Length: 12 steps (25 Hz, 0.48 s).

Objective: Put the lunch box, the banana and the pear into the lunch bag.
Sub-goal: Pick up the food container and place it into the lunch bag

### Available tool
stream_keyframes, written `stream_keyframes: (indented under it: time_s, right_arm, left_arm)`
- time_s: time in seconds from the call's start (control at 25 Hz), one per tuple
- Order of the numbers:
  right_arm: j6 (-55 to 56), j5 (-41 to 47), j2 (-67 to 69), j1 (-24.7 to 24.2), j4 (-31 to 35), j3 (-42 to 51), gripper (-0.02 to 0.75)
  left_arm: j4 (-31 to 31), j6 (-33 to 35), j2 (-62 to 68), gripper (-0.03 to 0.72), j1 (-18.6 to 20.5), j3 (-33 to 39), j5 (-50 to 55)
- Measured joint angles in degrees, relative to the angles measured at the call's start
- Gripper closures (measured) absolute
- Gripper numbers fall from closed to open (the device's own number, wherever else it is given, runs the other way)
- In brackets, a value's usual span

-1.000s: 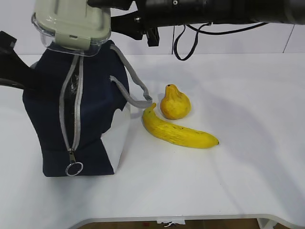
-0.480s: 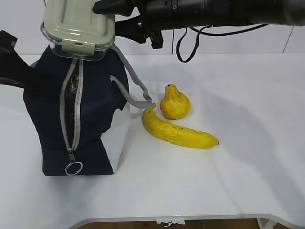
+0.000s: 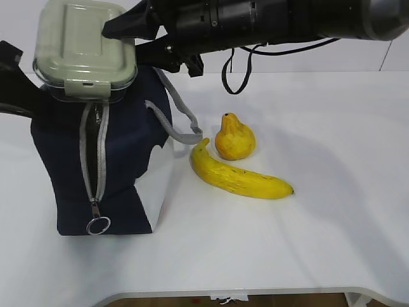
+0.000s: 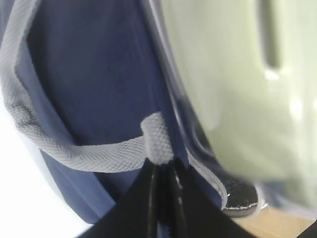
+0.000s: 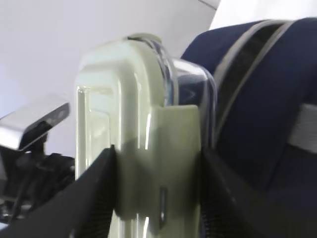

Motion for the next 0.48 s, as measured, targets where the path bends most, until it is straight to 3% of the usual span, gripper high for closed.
stream_keyframes:
  time_s: [0.12, 0.48]
  right_arm:
    - [0.11, -1.58, 0.0, 0.11, -2.99, 0.0, 0.371]
    - [7.92, -4.63, 0.0, 0.11, -24.51, 0.0, 0.371]
  left_arm:
    - [0.1, 0.0, 0.0, 0.688, 0.0, 0.0, 0.0]
    - [-0.01, 0.0, 0.0, 0.688, 0.0, 0.0, 0.2]
